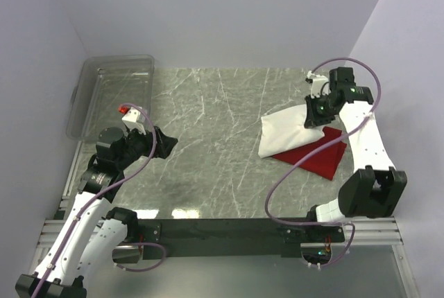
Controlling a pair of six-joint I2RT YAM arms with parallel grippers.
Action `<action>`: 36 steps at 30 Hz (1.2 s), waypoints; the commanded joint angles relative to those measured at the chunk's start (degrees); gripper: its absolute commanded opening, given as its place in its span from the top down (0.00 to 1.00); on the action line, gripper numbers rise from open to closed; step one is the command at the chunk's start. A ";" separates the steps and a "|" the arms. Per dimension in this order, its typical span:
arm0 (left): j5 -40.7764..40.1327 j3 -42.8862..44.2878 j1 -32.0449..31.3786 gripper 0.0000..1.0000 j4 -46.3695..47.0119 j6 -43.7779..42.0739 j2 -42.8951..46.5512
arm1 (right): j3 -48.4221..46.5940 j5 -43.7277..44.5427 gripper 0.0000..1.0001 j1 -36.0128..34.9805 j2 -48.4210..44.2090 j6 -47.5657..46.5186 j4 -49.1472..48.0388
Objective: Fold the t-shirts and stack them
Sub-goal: Neatly place the folded tshirt to the corner
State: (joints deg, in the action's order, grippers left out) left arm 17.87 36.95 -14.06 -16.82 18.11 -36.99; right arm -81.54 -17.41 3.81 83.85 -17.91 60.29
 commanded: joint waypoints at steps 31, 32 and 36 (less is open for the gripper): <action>2.43 -0.04 0.09 0.16 2.40 -0.97 -1.06 | 23.01 -4.89 0.20 29.23 -12.32 -10.67 -24.52; 2.43 -0.04 0.09 0.16 2.40 -0.97 -1.24 | 21.09 -5.79 0.20 29.23 -11.44 -9.78 -24.69; 2.17 -0.12 0.09 0.16 2.41 -0.88 -1.77 | 17.12 -7.11 0.19 29.32 -2.85 -5.04 -25.49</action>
State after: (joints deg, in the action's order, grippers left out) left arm 19.62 36.86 -14.06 -16.75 18.06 -38.44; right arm -61.14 -22.41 32.80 75.96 -28.05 38.61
